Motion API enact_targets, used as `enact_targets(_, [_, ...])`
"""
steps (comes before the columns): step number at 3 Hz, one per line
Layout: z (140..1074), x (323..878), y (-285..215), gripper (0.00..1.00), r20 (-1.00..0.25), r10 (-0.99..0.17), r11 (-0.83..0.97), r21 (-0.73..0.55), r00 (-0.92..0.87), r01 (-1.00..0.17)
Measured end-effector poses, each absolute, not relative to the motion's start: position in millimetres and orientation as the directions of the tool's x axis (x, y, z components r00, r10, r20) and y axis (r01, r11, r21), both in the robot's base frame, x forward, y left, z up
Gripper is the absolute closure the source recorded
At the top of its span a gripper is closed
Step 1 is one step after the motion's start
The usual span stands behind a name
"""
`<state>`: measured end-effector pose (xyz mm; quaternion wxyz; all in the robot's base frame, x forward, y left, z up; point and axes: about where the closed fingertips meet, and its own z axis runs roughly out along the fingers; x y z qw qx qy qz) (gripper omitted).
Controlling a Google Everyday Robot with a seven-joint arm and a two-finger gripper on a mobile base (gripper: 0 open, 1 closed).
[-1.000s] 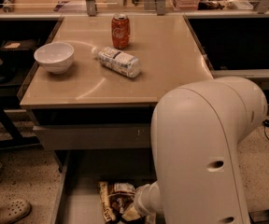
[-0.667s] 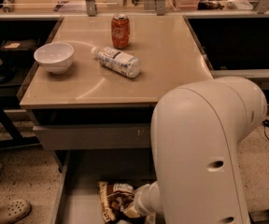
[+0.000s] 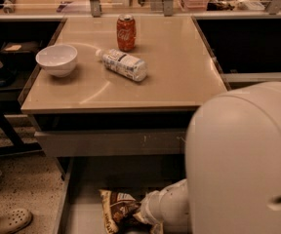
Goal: Pick brown chip bag from middle drawer and place on counter
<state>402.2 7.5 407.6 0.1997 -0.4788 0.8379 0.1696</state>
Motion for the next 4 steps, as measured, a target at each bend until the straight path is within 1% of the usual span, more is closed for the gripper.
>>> enact_targets(1, [459.1, 393.4, -0.9, 1.00, -0.530, -0.691, 0.528, 0.093, -0.491, -0.844])
enact_targets(2, [506.2, 381.6, -18.1, 1.00, -0.521, -0.678, 0.576, 0.062, -0.518, -0.815])
enact_targets(3, [537.7, 393.5, -16.9, 1.00, -0.556, -0.677, 0.578, 0.004, -0.482, -0.816])
enact_targets(4, [537.6, 393.6, -16.7, 1.00, -0.557, -0.677, 0.577, 0.004, -0.482, -0.816])
